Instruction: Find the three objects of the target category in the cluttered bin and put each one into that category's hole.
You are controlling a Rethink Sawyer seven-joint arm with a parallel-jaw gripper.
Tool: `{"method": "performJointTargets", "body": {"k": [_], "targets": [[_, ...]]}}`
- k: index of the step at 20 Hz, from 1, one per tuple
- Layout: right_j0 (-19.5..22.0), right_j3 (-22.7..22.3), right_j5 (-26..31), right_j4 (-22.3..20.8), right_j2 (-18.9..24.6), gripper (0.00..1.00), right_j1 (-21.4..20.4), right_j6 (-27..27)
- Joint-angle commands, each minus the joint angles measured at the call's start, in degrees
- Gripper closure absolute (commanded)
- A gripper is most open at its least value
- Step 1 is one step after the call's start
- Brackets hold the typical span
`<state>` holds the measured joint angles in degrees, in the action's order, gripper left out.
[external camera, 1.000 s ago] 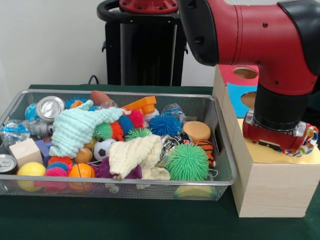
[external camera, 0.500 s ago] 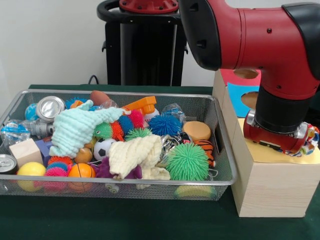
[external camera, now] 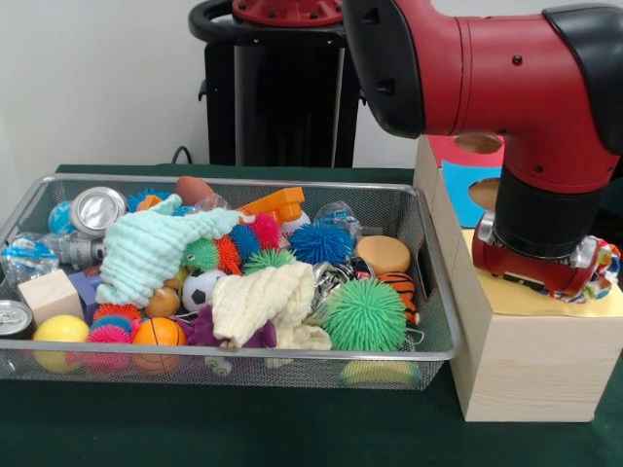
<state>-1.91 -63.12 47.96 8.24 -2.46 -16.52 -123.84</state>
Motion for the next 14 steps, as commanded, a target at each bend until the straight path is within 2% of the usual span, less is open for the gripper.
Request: {"method": "performJointTargets", "body": {"k": [1, 14], "targets": [[6.59, -4.32, -13.41, -3.01, 2.55, 1.00, 0.98, -1.33], [7.91, -4.92, -4.10, -2.90, 2.95, 1.00, -6.06, -0.17]]}}
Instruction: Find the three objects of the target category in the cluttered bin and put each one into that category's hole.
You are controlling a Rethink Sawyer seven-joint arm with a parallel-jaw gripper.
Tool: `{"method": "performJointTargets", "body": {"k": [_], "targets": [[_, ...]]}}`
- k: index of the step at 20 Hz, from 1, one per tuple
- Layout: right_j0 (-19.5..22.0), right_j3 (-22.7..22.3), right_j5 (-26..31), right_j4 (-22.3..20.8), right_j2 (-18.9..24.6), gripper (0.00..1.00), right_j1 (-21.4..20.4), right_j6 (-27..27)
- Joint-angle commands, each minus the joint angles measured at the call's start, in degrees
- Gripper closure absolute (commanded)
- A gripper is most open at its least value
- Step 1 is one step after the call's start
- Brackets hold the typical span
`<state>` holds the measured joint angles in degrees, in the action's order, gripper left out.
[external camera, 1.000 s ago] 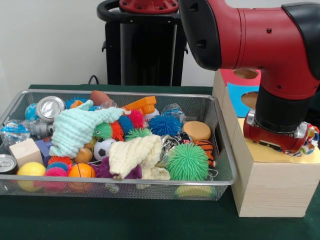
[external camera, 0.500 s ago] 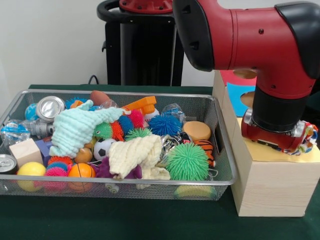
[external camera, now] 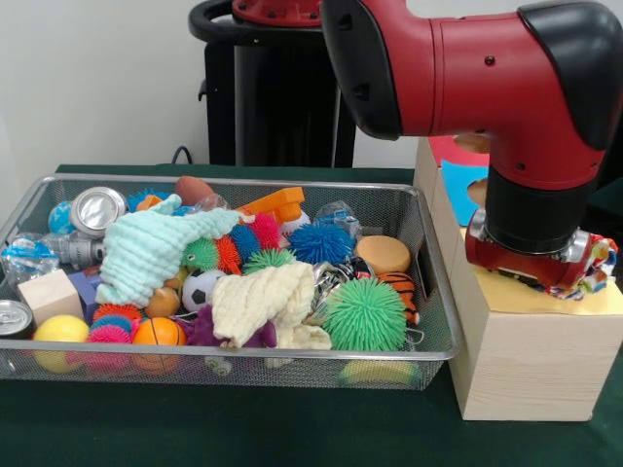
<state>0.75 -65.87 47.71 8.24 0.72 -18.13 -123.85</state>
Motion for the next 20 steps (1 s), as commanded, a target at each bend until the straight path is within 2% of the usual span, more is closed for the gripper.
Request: {"method": "performJointTargets", "body": {"k": [1, 10, 20], "targets": [[5.22, -2.16, -3.42, -2.88, -0.30, 1.00, -4.83, -0.20], [4.88, -3.03, 2.01, -1.69, -0.21, 1.00, -8.60, -0.59], [5.07, -1.83, 5.05, -1.80, 0.33, 1.00, -9.62, -0.65]]}}
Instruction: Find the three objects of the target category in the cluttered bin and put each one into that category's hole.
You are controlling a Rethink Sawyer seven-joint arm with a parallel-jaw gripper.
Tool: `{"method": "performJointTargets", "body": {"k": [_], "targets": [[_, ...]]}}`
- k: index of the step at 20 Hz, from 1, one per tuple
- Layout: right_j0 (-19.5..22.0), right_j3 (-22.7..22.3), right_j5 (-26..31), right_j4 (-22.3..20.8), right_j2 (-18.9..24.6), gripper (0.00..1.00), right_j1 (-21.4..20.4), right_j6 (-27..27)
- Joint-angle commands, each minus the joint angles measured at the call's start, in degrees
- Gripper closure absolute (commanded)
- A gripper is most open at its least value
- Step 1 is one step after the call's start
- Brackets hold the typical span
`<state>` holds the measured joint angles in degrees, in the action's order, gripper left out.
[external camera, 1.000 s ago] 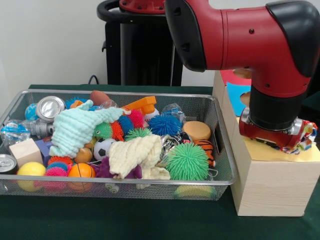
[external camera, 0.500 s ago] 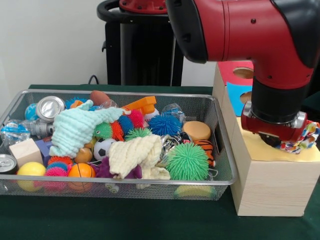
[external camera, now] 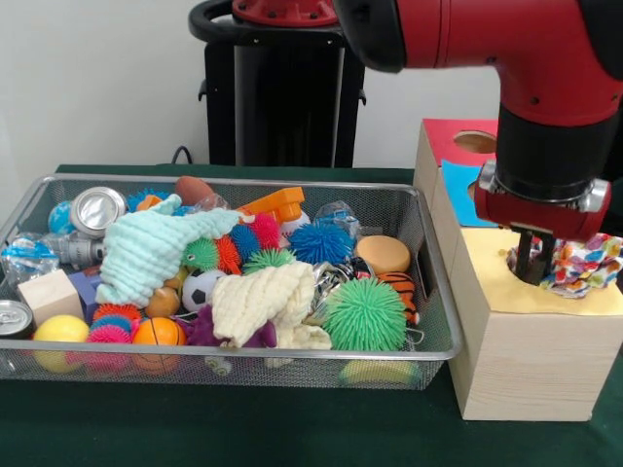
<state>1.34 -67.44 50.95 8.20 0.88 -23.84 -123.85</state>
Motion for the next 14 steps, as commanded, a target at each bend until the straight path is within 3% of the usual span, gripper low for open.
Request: {"method": "performJointTargets", "body": {"k": [1, 14], "targets": [[4.45, -0.09, 1.93, -1.78, 0.25, 1.00, -3.83, -0.75], [5.25, 0.85, 3.59, -2.17, 1.40, 1.00, -4.53, -0.96]]}}
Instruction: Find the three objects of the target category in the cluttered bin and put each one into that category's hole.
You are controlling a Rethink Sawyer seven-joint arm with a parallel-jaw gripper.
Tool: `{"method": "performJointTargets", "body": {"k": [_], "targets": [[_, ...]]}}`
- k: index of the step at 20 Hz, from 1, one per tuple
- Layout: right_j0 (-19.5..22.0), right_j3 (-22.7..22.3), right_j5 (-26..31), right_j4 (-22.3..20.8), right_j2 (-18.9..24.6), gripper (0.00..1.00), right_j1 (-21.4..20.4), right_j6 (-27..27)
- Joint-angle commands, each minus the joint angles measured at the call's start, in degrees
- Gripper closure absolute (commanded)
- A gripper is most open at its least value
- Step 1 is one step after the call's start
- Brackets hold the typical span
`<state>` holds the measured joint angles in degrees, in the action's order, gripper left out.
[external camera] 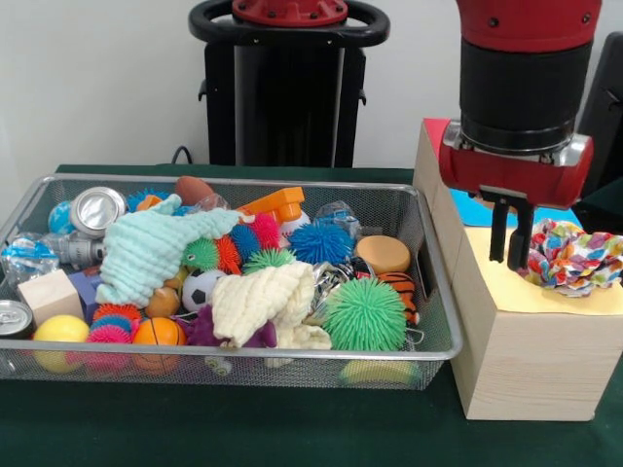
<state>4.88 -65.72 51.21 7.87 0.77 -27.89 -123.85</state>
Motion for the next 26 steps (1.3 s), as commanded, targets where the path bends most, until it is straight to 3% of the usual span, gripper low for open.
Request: {"method": "performJointTargets", "body": {"k": [1, 10, 19, 26], "targets": [[1.90, -0.51, 3.57, -1.80, 1.74, 1.00, -0.23, -0.83], [-0.74, -6.03, 1.57, 0.77, 2.65, 1.00, -2.80, -5.44], [-2.46, -8.61, 0.65, 2.55, 3.07, 1.00, -4.56, -7.31], [-2.43, -8.04, 0.88, 3.24, 3.19, 1.00, -4.15, -6.11]]}}
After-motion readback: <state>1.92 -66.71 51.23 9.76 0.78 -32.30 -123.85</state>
